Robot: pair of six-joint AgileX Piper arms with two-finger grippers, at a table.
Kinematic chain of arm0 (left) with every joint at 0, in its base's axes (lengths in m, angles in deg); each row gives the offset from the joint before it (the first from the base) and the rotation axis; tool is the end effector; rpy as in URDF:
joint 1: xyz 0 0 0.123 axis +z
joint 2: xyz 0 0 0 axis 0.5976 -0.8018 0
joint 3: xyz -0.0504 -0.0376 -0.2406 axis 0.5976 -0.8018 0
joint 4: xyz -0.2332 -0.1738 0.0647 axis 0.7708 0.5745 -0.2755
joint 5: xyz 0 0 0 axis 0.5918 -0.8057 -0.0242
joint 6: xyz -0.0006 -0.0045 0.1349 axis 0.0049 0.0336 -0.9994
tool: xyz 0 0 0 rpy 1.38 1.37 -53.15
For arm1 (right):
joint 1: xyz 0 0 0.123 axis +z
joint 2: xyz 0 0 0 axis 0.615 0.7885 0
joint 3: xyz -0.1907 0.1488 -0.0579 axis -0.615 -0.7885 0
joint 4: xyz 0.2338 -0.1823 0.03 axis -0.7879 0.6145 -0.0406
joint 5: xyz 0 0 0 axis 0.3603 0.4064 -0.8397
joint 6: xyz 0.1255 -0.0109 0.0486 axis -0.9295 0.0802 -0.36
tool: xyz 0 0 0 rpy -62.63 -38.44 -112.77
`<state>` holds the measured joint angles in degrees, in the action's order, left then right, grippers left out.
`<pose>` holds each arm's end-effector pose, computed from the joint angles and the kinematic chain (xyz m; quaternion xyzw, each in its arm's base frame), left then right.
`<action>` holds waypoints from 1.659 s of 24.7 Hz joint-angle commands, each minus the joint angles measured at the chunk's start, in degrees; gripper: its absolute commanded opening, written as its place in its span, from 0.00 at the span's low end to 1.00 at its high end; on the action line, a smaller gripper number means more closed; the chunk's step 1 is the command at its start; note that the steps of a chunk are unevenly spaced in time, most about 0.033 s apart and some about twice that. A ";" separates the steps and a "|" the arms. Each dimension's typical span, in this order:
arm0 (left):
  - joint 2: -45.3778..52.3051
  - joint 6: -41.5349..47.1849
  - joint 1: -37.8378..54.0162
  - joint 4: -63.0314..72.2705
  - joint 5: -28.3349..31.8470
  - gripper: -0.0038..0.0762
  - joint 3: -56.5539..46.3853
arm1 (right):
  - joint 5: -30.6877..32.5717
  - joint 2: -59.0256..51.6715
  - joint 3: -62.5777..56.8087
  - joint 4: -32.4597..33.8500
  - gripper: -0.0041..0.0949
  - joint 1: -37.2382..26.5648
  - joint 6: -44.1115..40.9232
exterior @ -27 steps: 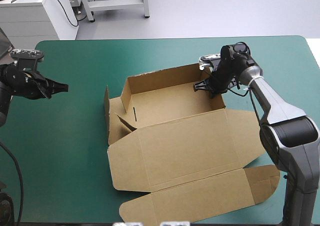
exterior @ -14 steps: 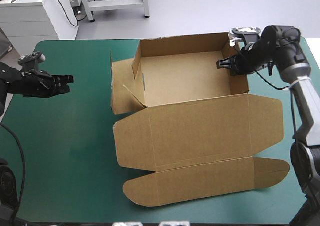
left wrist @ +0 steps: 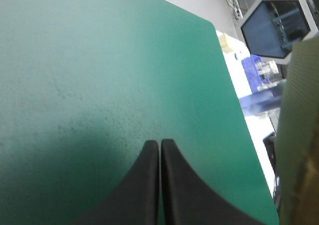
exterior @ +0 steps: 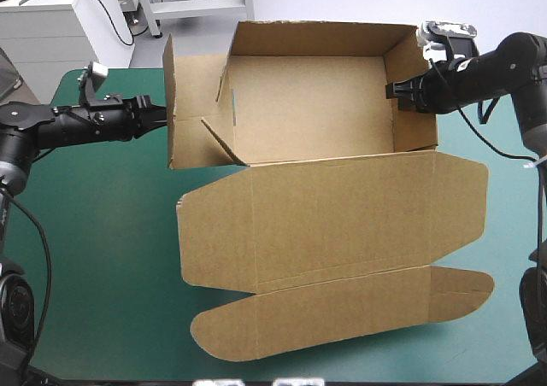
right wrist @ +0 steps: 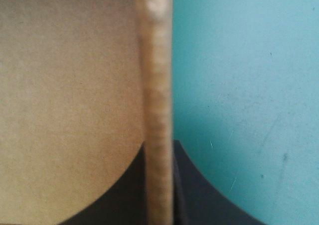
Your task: Fold the box
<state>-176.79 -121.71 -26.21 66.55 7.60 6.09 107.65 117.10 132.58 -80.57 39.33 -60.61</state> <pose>0.4120 -0.0392 0.2977 0.0048 0.8326 -0.4530 0.3186 0.4138 0.0605 0.3754 -0.0648 0.9253 0.1870 0.3234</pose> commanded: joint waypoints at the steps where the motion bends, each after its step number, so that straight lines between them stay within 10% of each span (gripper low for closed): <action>1: 3.34 -0.68 -3.10 4.90 -0.77 0.04 1.78 | -4.29 -2.76 1.37 -3.59 0.04 -0.35 0.03; 30: 13.69 0.29 -4.27 0.73 -6.67 0.06 1.89 | -17.11 -0.94 1.37 15.51 0.04 15.15 -9.14; 41: 13.59 0.29 -4.27 0.01 -8.78 0.53 1.89 | -18.44 1.33 1.37 14.98 0.04 15.65 -9.65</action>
<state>-165.19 -121.70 -30.12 62.67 2.19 6.09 94.11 121.24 132.35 -64.16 54.86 -69.72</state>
